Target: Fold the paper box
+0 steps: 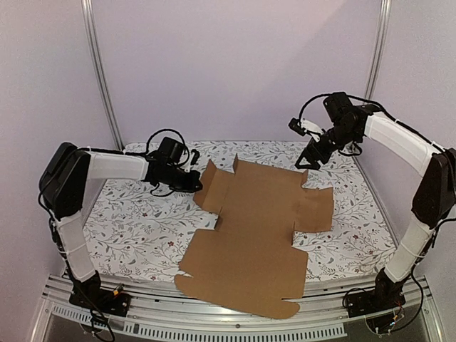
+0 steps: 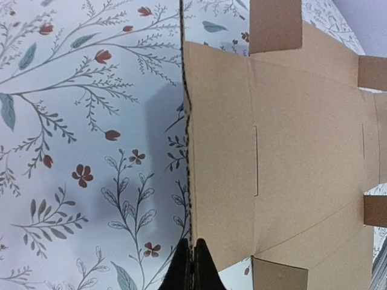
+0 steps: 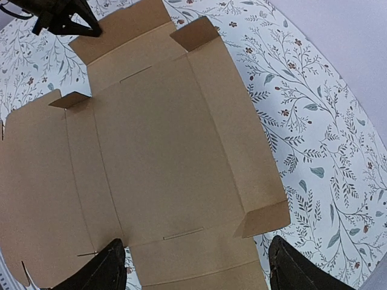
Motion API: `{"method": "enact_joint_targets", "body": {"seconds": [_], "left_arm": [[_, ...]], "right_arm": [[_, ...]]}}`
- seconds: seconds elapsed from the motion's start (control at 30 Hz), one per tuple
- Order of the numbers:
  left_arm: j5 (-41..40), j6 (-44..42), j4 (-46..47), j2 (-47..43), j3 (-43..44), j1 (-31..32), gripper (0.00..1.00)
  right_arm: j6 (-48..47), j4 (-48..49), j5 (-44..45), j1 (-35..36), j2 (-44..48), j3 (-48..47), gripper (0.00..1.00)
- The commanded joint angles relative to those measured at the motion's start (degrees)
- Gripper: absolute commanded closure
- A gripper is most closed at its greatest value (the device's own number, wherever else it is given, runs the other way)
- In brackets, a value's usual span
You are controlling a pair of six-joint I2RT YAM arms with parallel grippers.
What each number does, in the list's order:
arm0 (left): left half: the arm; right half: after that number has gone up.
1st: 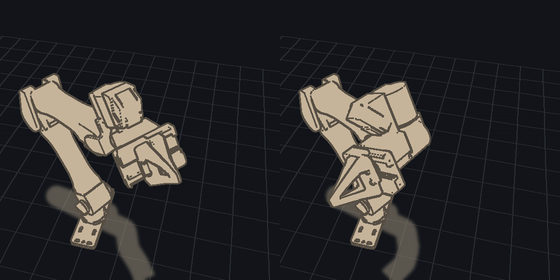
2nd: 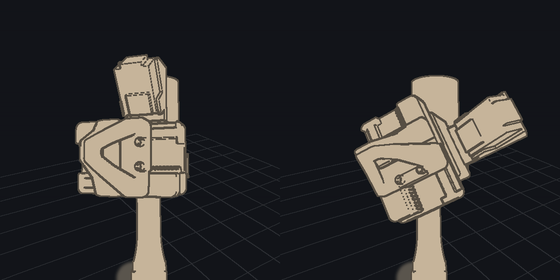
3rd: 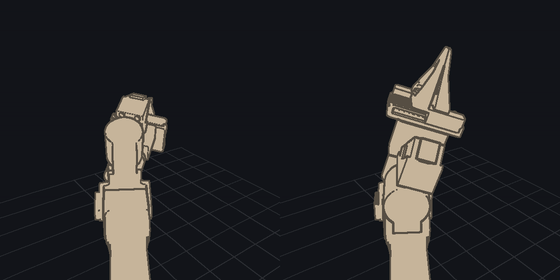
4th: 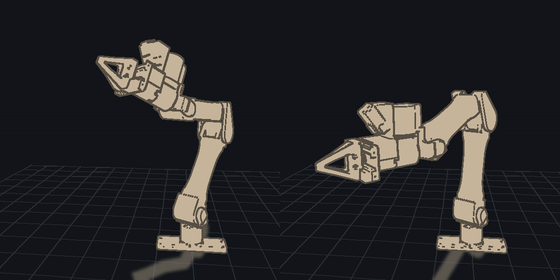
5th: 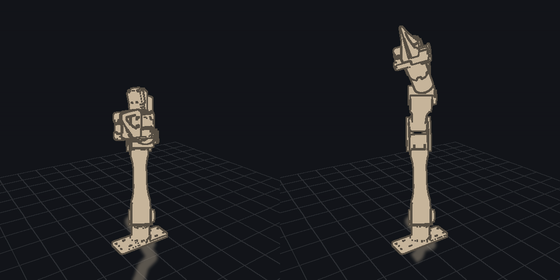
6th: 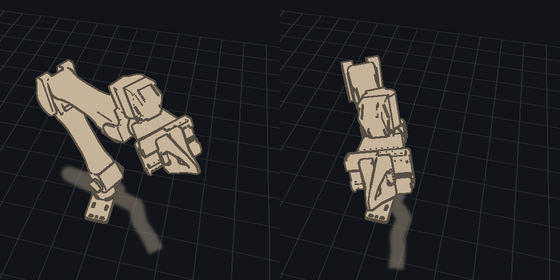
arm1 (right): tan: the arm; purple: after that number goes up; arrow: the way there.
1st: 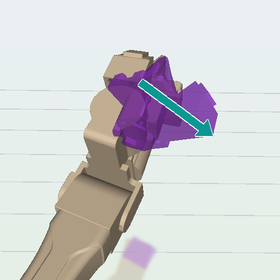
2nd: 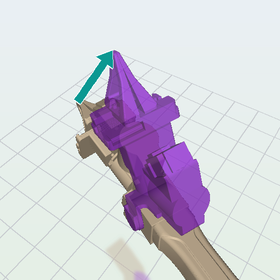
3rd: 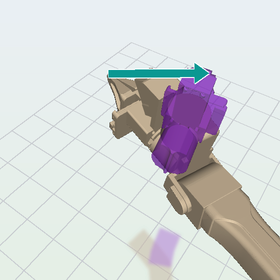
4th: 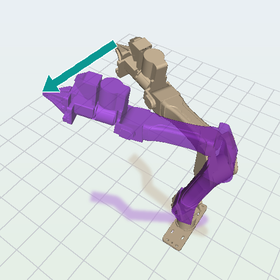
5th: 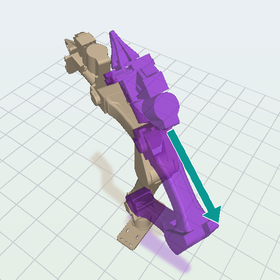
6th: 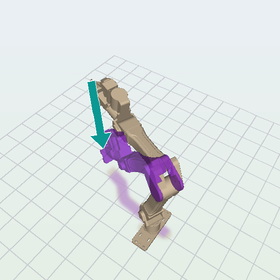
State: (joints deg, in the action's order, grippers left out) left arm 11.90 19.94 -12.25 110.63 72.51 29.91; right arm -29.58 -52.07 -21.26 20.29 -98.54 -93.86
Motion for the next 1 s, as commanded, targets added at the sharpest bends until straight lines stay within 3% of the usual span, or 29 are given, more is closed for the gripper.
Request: {"method": "enact_joint_targets", "body": {"seconds": [0.0, 0.1, 0.3, 0.53, 0.6, 0.77, 0.97], "left_arm": [[0.5, -4.2, 26.8, -9.8, -15.1, 2.2, 1.0], [0.1, -4.8, 38.4, -13.3, -22.3, 3.5, 1.0], [-1.4, -5.5, 45.0, -15.8, -27.4, 4.8, 1.0], [-3.1, -6.0, 52.9, -17.5, -32.8, 5.5, 1.0], [-3.8, -5.8, 54.7, -17.3, -33.9, 5.6, 1.0], [-5.3, -5.0, 57.9, -16.0, -35.3, 6.0, 1.0], [-5.6, -4.1, 58.7, -14.3, -34.9, 6.3, 1.0]], "right_arm": [[-6.3, -5.1, 4.4, 0.1, -2.6, -4.9, 0.18], [-7.1, -6.9, 5.8, 0.1, -5.1, -9.4, 0.15], [-8.7, -15.9, 3.9, 1.0, -14.1, -21.5, 0.15], [-9.8, -16.9, 7.8, 3.9, -19.1, -24.5, 0.19], [-10.2, -17.0, 7.8, 4.4, -19.6, -24.7, 0.27], [-10.8, -17.5, 8.4, 5.6, -19.7, -24.6, 0.59], [-10.8, -15.0, 11.5, 6.8, -18.2, -24.0, 0.82]]}}
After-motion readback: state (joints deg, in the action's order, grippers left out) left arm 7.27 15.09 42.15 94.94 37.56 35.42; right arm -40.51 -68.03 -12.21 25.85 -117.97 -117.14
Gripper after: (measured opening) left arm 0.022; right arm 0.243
